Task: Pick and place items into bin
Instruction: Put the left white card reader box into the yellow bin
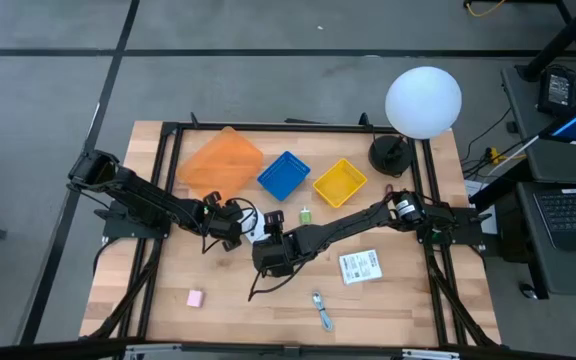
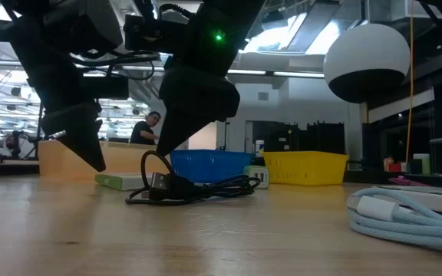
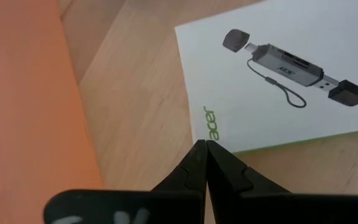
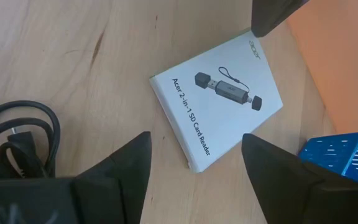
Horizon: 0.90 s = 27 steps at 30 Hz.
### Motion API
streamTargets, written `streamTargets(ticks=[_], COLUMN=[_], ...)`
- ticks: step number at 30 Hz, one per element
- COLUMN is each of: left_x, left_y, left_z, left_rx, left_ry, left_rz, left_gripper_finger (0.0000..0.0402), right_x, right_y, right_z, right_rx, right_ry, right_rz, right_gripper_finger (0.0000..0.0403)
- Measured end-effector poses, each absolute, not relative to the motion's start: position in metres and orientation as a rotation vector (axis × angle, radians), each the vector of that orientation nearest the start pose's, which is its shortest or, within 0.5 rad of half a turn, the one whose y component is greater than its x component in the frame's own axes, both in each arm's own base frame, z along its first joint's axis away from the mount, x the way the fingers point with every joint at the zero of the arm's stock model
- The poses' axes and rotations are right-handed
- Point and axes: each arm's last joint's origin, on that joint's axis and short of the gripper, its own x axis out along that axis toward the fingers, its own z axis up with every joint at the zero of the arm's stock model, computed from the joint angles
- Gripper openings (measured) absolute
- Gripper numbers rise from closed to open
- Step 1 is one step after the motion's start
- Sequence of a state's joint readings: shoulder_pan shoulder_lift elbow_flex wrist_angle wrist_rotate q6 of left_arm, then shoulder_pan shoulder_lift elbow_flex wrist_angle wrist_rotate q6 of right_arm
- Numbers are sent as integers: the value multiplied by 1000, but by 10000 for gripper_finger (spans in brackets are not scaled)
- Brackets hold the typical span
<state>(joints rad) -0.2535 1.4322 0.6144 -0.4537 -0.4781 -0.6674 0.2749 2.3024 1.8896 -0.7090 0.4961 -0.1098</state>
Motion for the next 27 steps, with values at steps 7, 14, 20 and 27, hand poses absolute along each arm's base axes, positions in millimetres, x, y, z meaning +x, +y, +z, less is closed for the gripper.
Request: streamTargets(ticks=[7,14,20,27], left_x=[218,219,219,218], left_y=[-43,-43,-43,-43], left_z=[134,132,132,131], left_rx=[-129,-125,-131,-133], left_ry=[1063,1070,1076,1080], left_rz=[565,568,561,558], left_gripper_finger=[2,2,2,2], right_x=[471,471,468,461], right_y=[118,118,118,116], right_z=[173,172,171,162], right_rx=[-522,-521,-531,-553], right_ry=[1055,1056,1086,1154], right_rz=[-141,-141,-139,-134], right_gripper_finger=[229,229,229,229])
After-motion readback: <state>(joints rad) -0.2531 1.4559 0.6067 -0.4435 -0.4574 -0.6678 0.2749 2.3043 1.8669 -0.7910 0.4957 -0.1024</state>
